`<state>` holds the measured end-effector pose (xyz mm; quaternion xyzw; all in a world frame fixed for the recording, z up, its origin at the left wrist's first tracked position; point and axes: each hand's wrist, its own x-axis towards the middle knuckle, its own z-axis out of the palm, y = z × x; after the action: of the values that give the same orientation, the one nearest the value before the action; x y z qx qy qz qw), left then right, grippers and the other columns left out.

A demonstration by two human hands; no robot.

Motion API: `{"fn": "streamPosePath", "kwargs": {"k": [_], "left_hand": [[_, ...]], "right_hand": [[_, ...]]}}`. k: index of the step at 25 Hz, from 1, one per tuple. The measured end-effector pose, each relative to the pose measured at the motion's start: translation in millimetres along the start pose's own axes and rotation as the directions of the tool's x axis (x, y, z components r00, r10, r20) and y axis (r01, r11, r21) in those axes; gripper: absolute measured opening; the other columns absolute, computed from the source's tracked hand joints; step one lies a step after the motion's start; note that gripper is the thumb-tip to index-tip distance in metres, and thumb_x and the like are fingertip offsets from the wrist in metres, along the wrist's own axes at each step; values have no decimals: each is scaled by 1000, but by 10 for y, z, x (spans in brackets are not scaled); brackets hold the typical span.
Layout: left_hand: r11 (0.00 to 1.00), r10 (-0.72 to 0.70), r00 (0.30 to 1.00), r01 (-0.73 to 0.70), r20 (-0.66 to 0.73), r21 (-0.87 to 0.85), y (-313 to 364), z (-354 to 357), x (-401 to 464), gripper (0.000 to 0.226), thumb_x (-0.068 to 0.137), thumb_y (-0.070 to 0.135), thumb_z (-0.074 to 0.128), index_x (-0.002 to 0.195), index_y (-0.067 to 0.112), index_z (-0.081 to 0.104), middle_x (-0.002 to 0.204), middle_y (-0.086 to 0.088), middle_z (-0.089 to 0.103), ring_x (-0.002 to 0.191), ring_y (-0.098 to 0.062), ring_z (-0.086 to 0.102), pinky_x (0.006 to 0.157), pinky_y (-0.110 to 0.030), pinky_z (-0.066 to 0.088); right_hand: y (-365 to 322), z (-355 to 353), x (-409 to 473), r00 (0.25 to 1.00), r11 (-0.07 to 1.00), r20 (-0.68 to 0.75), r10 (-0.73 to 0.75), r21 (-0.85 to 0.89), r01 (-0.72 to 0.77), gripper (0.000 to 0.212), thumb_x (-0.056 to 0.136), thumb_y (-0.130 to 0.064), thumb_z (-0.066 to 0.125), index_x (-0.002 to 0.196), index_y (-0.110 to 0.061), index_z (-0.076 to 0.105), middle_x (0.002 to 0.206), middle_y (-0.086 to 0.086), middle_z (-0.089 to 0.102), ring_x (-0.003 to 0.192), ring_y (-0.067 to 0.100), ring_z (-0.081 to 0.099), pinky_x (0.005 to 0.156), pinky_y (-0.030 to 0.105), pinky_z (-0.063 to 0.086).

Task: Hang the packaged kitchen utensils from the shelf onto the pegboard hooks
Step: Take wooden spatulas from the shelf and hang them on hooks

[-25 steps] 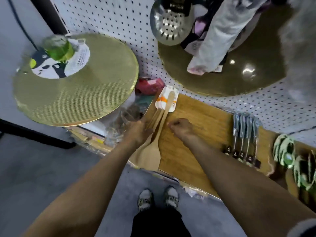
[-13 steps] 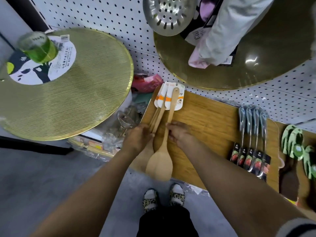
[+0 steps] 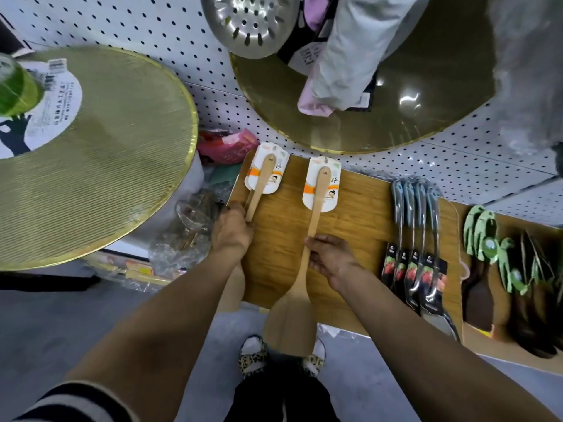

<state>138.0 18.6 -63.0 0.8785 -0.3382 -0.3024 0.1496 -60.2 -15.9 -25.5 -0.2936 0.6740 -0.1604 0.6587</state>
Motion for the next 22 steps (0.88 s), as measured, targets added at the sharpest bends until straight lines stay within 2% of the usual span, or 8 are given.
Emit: {"fn": "streamPosePath", "kwargs": {"k": [4, 7, 10, 13, 18, 22], "left_hand": [[1000, 10, 1000, -10, 2, 28, 92, -83, -160, 27, 85, 18, 61, 111, 20, 69, 109, -14, 68, 101, -36, 63, 87, -42, 55], [1000, -16, 999, 15, -40, -13, 202, -99, -305, 24, 86, 23, 64, 108, 16, 69, 112, -16, 65, 103, -37, 62, 89, -42, 54], [996, 2, 1000, -4, -30, -91, 192, 37, -364, 33, 83, 32, 72, 110, 13, 65, 114, -15, 64, 105, -36, 61, 87, -40, 52], [1000, -1, 1000, 1, -21, -10, 67, 238, -383, 40, 82, 37, 73, 113, 13, 64, 116, -17, 66, 106, -37, 61, 86, -40, 51], [994, -11, 995, 22, -98, 112, 99, 360, -307, 33, 86, 40, 68, 112, 20, 66, 114, -14, 67, 107, -37, 60, 84, -40, 48], [995, -90, 994, 88, -59, -37, 134, 368, -342, 34, 81, 41, 73, 110, 22, 69, 121, -10, 64, 114, -34, 55, 95, -41, 46]], "right_hand": [[-8, -188, -240, 1000, 999, 3, -3, 45, 2, 7, 91, -9, 70, 96, -9, 67, 85, 9, 69, 72, 20, 64, 74, 36, 58], [-44, -411, -397, 999, 998, -14, -30, 53, 31, 4, 91, -7, 70, 94, -8, 67, 87, 11, 68, 72, 21, 65, 69, 34, 58], [-53, -641, -429, 996, 995, -2, -92, 38, 92, 14, 91, -6, 68, 105, -3, 67, 88, 11, 68, 72, 20, 65, 69, 34, 58], [7, -800, -346, 997, 997, -23, -70, 14, 70, 19, 92, -6, 68, 110, -2, 66, 92, 13, 68, 74, 21, 65, 63, 30, 59], [66, -821, -215, 999, 997, -30, -36, 72, 38, 8, 90, -6, 69, 98, -9, 68, 87, 10, 69, 75, 21, 68, 63, 31, 56], [105, -848, -305, 1000, 993, -19, -12, 118, 14, 7, 91, -4, 68, 91, -11, 66, 87, 9, 70, 77, 21, 68, 64, 31, 58]]}}
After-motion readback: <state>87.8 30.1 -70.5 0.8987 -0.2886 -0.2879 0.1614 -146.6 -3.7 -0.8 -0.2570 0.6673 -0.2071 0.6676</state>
